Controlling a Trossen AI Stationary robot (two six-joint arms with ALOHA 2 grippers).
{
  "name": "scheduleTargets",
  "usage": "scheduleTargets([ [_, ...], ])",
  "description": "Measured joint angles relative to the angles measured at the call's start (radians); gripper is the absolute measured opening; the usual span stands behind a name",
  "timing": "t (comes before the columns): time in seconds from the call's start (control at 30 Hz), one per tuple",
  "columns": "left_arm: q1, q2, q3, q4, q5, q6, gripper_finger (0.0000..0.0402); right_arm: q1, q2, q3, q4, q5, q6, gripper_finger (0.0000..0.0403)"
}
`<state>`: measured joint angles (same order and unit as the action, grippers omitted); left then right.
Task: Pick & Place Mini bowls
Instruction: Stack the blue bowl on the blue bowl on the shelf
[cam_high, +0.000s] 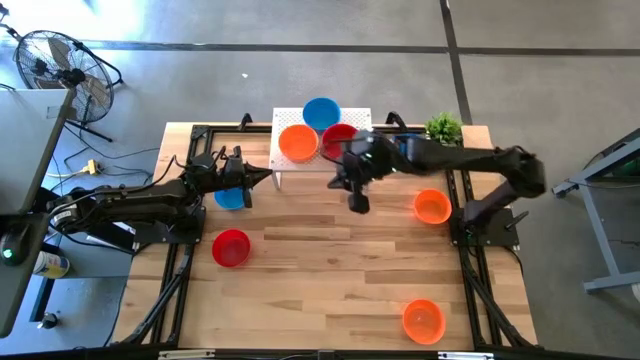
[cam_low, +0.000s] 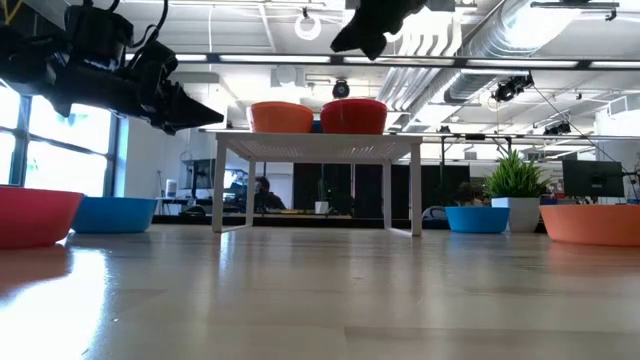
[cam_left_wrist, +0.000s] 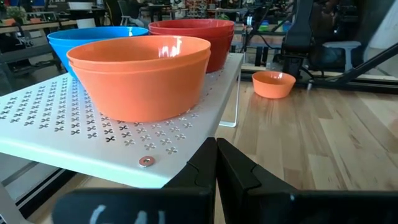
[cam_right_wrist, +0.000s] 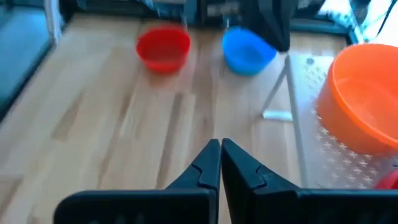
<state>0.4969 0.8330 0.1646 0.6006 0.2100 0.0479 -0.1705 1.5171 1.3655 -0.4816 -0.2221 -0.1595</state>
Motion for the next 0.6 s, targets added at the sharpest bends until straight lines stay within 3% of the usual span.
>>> scheduleTargets([
  [0.3,0.000,0.000,0.000,-0.035,-0.053,-0.029,0.0000,0.084,-0.260,-0.495,0.534,0.070,0.118,0.0001],
  [0.6,0.000,0.000,0.001,-0.030,-0.036,-0.035,0.0000,0.120,-0.372,-0.814,0.901,0.147,0.119,0.0001],
])
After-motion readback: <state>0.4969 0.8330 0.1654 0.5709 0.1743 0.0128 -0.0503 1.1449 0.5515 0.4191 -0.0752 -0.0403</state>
